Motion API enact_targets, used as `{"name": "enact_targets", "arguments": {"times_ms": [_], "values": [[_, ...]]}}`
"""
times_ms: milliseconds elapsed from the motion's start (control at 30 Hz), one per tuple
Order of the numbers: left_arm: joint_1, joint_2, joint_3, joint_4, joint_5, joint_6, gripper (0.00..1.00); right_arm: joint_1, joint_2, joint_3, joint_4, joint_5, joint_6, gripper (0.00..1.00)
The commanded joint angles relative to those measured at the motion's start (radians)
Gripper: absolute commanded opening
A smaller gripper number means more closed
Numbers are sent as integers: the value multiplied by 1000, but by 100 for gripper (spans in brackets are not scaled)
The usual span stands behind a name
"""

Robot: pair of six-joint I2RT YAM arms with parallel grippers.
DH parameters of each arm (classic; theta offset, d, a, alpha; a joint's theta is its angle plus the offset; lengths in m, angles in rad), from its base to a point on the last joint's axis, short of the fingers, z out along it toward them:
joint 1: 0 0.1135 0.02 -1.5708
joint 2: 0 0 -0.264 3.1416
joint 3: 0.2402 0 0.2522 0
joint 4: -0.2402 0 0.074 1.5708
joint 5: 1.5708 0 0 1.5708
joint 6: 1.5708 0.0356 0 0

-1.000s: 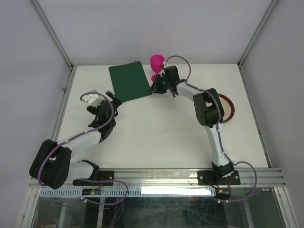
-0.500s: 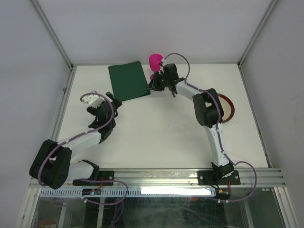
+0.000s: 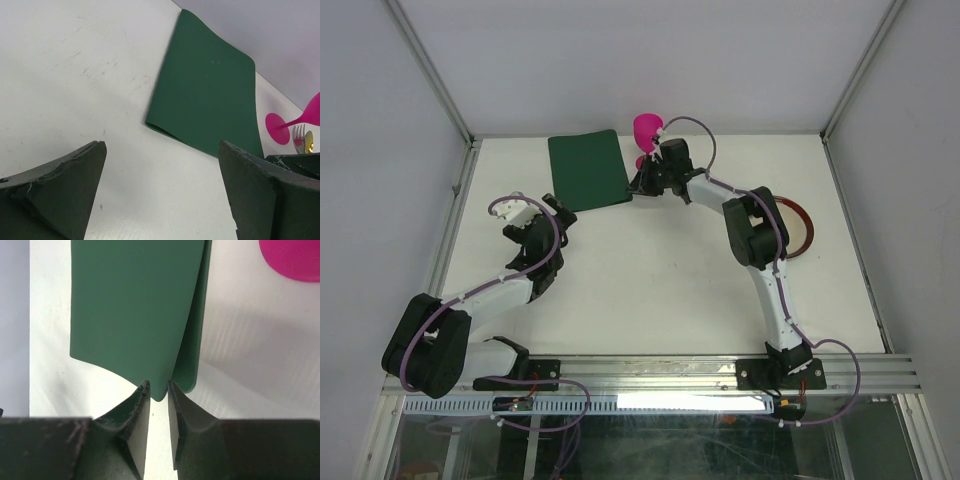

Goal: Set the dinner table for one person
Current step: Move the napkin to the center of the board.

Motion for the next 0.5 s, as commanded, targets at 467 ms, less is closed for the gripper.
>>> {"name": "enact_targets", "arguments": {"times_ms": [467], "values": [[9, -55, -22, 26, 2, -16, 99, 48, -94, -57, 56, 23, -4, 7]]}}
